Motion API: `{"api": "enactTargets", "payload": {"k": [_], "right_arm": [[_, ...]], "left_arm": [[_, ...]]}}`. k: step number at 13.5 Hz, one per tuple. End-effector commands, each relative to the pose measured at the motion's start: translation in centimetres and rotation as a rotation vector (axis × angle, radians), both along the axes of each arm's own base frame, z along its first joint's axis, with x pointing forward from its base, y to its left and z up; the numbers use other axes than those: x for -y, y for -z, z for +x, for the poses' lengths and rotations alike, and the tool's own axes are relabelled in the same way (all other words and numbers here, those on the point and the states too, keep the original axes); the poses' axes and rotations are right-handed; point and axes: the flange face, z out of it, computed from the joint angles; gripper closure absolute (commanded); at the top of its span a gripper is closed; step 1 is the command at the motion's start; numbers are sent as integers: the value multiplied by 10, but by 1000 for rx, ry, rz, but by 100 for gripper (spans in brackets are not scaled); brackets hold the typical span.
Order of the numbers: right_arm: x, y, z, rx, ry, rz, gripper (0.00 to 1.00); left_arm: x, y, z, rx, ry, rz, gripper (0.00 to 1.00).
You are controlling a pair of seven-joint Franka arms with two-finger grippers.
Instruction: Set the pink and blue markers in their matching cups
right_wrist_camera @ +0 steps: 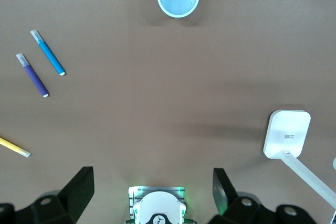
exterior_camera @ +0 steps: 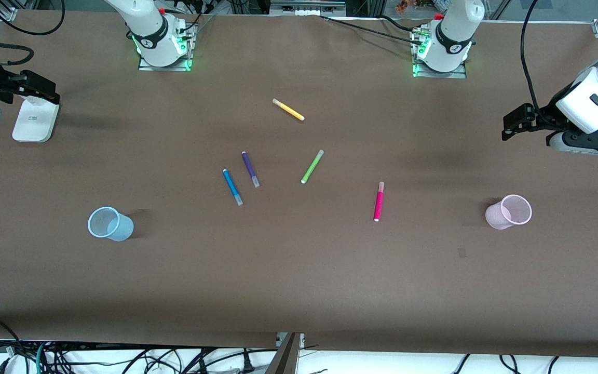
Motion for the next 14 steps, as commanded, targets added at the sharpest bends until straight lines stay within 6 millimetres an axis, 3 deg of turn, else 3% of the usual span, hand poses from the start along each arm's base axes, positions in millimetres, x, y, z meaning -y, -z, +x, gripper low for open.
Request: {"api": "enactTargets", "payload": {"k": [1, 8, 14], "right_arm": [[-1, -5, 2, -1, 7, 15, 0], [-3, 0, 7, 5, 5, 16, 0], [-23, 65, 47, -54, -20, 43, 0]], "left_arm": [[0, -4, -7, 10, 3, -15, 0], [0, -4, -7, 10, 1, -17, 0], [1, -4, -8, 10, 3, -15, 0]]}}
